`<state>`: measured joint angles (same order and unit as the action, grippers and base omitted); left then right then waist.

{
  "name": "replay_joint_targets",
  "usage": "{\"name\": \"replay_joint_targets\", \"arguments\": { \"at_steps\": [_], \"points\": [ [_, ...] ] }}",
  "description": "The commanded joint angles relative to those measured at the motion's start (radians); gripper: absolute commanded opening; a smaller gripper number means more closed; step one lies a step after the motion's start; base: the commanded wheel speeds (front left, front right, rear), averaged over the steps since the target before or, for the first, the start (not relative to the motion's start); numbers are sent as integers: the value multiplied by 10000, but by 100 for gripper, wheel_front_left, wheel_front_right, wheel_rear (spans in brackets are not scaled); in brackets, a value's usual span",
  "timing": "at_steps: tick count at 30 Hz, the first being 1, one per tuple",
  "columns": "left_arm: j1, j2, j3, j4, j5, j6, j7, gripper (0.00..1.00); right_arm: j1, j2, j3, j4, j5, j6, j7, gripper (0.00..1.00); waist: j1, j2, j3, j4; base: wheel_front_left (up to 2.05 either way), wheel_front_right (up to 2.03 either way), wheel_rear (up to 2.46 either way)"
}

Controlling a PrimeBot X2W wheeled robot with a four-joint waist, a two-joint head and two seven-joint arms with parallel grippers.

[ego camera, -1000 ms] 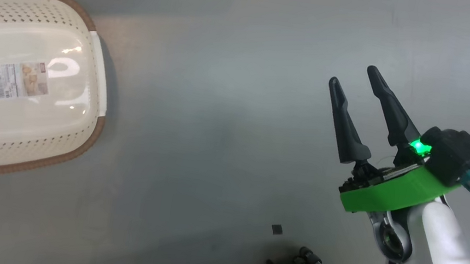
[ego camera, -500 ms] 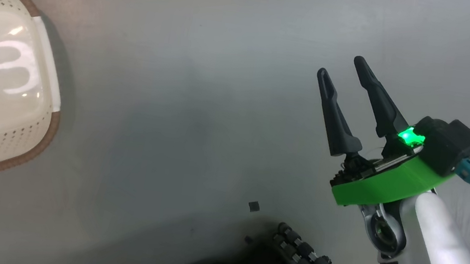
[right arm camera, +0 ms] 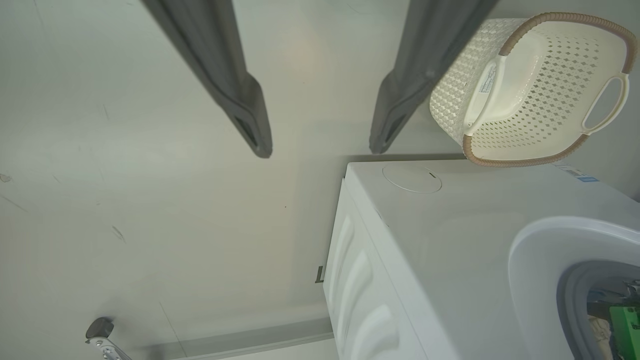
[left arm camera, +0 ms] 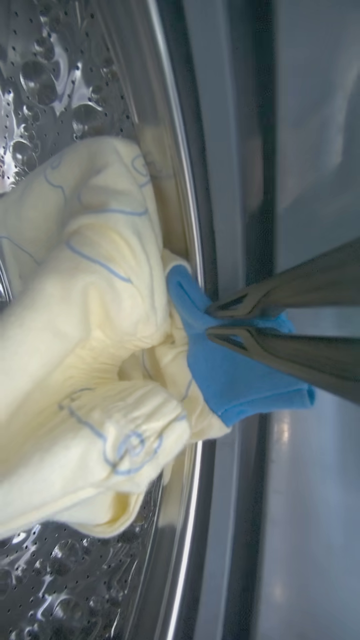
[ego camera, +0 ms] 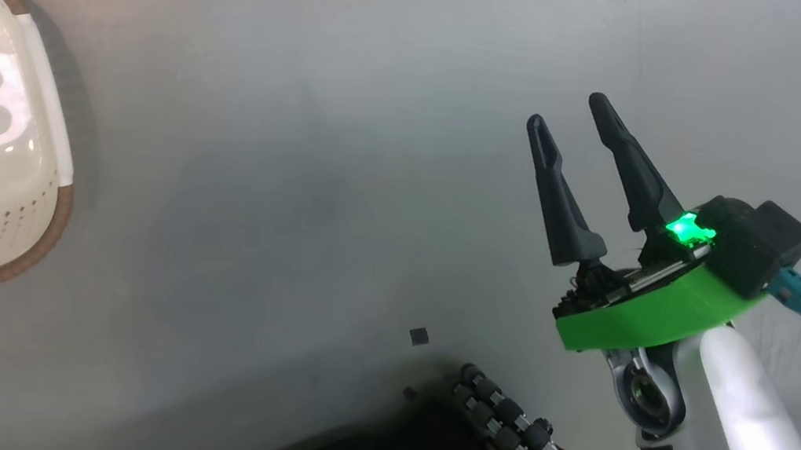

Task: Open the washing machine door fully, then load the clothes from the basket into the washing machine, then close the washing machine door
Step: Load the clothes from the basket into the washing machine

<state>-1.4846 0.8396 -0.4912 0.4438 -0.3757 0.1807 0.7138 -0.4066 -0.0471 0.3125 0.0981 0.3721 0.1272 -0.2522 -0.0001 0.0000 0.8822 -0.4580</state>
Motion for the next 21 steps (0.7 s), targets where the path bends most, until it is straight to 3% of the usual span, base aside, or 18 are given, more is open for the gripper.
{"name": "replay_joint_targets", "arguments": {
  "at_steps": [1,6,13,18,21],
  "points": [
    [-425,543,286,-282,95,-34,96,0,115,-32,136,-290,135,35,-94,100,1,0,37,-26,0,0,0],
    [-1023,719,146,-280,518,-146,-224,0,10,-32,227,-343,279,35,-95,100,1,0,193,-152,0,0,0],
    [-1972,754,250,152,968,-270,-2303,0,-142,-32,480,-345,495,35,-95,100,1,0,427,-542,0,0,0],
    [-2423,312,489,785,865,-271,-4398,0,-28,-32,347,-330,516,35,-95,100,1,0,486,-614,0,0,0],
    [-2606,-73,660,1546,541,-291,-4866,0,102,-32,268,-332,486,35,-95,100,1,0,513,-582,0,0,0]
  ]
}}
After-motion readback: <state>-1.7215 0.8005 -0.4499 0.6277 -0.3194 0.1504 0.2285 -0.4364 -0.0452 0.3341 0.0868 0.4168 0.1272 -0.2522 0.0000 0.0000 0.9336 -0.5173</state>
